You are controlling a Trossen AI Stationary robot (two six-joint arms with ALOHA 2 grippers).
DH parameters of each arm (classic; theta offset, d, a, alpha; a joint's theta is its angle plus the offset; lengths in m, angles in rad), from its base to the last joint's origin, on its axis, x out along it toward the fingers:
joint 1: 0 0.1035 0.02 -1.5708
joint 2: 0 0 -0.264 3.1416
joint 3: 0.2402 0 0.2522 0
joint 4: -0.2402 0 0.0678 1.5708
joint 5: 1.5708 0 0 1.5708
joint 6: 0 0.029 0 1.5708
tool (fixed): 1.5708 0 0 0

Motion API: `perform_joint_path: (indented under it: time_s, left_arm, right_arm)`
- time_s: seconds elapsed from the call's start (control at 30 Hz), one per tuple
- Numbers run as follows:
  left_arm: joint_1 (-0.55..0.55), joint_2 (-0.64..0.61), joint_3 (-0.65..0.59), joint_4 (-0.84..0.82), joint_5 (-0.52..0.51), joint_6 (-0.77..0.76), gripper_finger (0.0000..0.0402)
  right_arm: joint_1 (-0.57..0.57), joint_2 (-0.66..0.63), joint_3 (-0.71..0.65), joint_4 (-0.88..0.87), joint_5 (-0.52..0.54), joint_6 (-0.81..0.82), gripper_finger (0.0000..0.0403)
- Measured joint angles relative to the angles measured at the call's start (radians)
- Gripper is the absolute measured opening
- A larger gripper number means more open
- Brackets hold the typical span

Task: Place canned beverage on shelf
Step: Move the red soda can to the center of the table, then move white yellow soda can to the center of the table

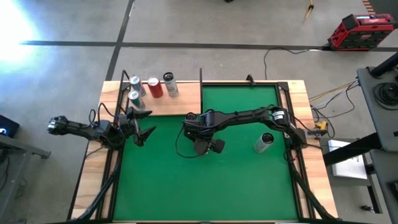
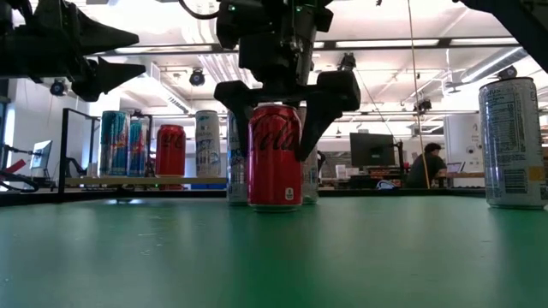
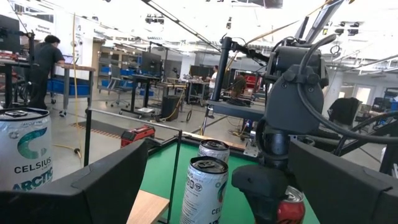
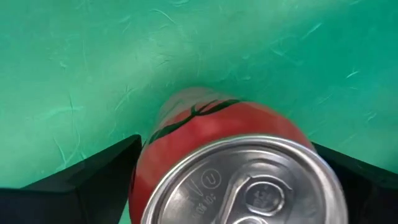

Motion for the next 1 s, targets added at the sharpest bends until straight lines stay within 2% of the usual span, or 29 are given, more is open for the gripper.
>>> perform_joint_path:
  time_s: [0.13, 0.5, 0.63, 0.73, 0.8, 1.0]
  left_arm:
    - [0.0, 0.0, 0.0, 0.0, 0.0, 0.0, 0.0375]
    - [0.0, 0.0, 0.0, 0.0, 0.0, 0.0, 0.0375]
    - [0.0, 0.0, 0.0, 0.0, 0.0, 0.0, 0.0375]
    - [0.0, 0.0, 0.0, 0.0, 0.0, 0.0, 0.0375]
    - [0.0, 0.0, 0.0, 0.0, 0.0, 0.0, 0.0375]
    - [0.0, 0.0, 0.0, 0.0, 0.0, 0.0, 0.0375]
  right_arm:
    - [0.002, -0.002, 0.0, 0.0, -0.001, 0.008, 0.0398]
    - [0.059, -0.059, 0.073, -0.011, 0.009, 0.157, 0.04]
    - [0.08, -0.06, 0.139, -0.009, 0.092, 0.353, 0.04]
    - [0.1, -0.062, 0.193, 0.024, 0.233, 0.618, 0.04]
    - [0.115, -0.062, 0.22, 0.046, 0.378, 0.825, 0.04]
    - [0.196, -0.062, 0.234, 0.074, 1.012, 1.492, 0.04]
